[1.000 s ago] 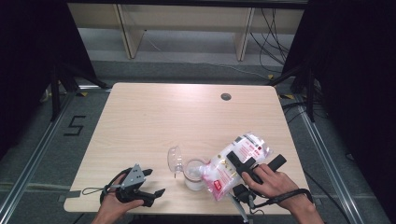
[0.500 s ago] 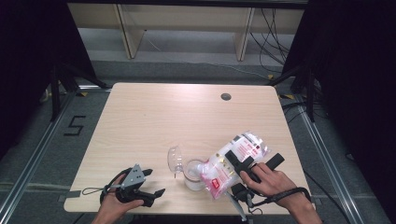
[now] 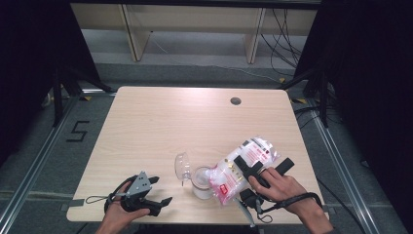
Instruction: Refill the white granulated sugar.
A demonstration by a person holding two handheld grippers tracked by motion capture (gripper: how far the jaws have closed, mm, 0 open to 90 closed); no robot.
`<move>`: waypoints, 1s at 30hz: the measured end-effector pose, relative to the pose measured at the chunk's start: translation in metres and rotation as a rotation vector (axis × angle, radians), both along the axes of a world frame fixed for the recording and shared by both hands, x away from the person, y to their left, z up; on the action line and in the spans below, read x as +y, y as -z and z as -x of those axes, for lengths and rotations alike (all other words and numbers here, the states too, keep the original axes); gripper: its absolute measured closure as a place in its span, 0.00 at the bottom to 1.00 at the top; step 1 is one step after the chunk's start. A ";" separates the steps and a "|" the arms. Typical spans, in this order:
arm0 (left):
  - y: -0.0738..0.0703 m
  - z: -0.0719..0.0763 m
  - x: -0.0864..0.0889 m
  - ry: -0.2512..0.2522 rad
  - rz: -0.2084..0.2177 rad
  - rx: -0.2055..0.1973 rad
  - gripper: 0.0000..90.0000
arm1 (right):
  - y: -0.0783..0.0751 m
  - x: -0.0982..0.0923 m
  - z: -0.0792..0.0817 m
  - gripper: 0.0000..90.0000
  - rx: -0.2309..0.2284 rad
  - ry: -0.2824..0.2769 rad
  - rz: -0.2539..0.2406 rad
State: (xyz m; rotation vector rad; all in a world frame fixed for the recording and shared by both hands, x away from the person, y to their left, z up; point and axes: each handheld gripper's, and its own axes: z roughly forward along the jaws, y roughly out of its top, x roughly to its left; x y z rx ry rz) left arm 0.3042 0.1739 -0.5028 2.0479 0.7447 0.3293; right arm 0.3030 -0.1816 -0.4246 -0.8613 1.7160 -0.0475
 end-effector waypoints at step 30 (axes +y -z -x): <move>0.000 0.000 0.000 -0.006 0.005 0.004 0.17 | -0.005 0.002 0.000 0.71 -0.041 -0.079 0.074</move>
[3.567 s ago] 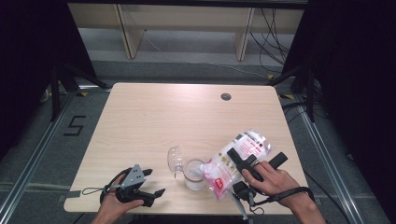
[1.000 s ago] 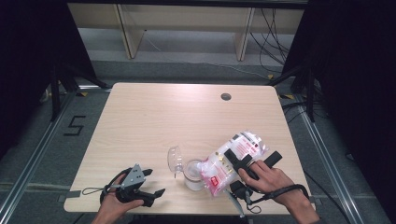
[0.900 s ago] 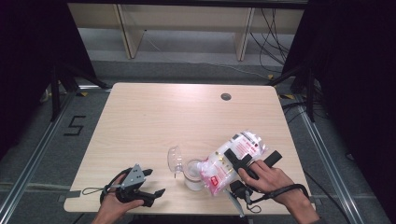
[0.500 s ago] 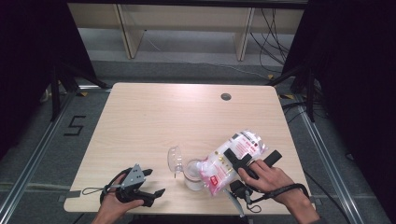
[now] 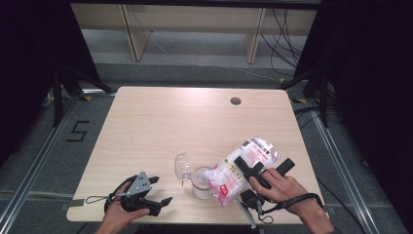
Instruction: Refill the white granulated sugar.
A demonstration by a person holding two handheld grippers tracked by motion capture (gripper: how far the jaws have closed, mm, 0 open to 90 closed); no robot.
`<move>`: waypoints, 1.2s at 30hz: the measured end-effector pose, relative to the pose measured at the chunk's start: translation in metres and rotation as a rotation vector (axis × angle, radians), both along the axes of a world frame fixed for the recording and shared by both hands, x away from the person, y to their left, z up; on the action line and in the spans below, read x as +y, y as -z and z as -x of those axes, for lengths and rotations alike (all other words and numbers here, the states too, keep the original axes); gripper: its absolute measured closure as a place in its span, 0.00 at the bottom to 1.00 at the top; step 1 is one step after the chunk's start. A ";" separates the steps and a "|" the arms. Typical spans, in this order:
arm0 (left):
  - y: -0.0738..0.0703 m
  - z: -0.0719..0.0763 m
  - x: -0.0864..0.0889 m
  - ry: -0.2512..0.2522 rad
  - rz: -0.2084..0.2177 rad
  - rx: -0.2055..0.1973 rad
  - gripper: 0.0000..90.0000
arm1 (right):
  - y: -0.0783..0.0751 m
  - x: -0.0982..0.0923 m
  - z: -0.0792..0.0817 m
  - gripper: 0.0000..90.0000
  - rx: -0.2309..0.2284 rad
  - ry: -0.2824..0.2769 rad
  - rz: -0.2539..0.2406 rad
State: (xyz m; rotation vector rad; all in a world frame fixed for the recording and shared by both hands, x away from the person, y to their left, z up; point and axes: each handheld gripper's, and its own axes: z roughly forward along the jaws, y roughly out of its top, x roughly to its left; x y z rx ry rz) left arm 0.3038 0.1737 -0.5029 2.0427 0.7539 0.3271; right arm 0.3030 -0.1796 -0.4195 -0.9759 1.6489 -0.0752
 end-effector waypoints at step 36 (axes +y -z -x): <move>0.000 0.000 0.001 0.002 -0.007 0.001 0.17 | 0.004 -0.004 0.005 0.72 0.036 0.057 -0.075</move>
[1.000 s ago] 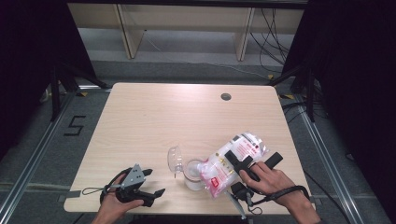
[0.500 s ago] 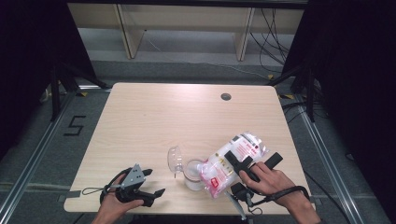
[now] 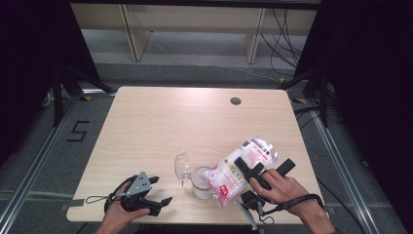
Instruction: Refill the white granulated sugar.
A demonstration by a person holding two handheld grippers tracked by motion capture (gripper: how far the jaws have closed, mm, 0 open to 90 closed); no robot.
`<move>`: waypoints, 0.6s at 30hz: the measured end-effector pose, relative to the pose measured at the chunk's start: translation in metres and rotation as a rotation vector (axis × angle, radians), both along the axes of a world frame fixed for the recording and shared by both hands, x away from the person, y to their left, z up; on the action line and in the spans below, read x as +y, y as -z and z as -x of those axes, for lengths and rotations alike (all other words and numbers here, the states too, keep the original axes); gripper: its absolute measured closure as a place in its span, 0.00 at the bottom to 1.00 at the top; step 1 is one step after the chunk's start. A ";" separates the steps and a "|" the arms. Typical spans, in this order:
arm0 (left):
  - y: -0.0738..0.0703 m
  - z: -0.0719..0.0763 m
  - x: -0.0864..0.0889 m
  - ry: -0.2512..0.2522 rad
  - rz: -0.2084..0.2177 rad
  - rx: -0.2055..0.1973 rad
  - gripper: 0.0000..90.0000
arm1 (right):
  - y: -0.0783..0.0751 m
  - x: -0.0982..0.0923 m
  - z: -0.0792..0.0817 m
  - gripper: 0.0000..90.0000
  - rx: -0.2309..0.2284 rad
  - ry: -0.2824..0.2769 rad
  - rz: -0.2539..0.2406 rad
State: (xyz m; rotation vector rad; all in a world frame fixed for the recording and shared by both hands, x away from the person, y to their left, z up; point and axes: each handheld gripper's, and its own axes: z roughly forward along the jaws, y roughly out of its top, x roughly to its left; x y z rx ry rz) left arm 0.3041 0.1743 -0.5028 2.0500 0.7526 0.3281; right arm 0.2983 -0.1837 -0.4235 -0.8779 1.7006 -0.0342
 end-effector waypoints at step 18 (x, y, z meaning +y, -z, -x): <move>0.000 0.000 0.000 0.005 0.001 0.000 0.17 | -0.002 0.003 -0.003 0.72 0.010 -0.005 0.030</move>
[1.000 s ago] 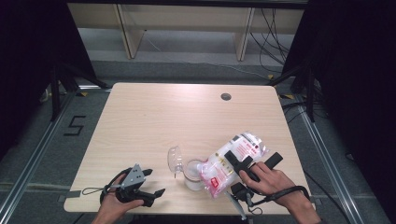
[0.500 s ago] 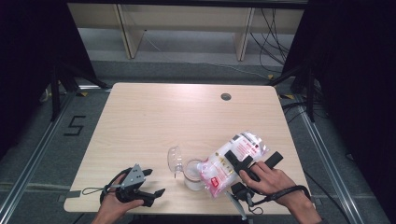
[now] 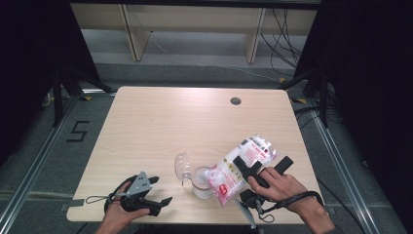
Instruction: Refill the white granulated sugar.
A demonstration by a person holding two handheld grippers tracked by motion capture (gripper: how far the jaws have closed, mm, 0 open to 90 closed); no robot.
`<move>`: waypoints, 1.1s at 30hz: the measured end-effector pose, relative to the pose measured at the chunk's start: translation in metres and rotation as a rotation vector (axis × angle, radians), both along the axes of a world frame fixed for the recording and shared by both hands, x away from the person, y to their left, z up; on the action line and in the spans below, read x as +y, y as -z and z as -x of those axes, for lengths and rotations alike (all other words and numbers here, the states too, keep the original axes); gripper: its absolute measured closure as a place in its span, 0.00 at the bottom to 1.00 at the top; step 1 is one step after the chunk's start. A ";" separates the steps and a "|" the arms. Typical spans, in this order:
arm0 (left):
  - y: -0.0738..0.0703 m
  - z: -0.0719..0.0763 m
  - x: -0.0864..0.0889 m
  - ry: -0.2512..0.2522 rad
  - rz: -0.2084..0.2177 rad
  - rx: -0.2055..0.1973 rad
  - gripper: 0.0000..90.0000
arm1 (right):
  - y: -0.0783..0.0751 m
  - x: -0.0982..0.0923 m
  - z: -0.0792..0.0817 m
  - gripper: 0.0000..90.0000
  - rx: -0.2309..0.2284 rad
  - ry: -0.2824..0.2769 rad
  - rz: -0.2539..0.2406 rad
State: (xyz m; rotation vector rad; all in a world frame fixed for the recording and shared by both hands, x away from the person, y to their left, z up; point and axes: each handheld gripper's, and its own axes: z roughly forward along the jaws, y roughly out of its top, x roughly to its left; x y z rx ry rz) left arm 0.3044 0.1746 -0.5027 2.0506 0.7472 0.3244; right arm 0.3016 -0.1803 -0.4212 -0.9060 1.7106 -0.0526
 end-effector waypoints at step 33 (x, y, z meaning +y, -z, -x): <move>0.000 0.000 0.000 0.000 0.000 0.000 0.17 | -0.004 0.006 0.000 0.73 -0.033 -0.062 0.067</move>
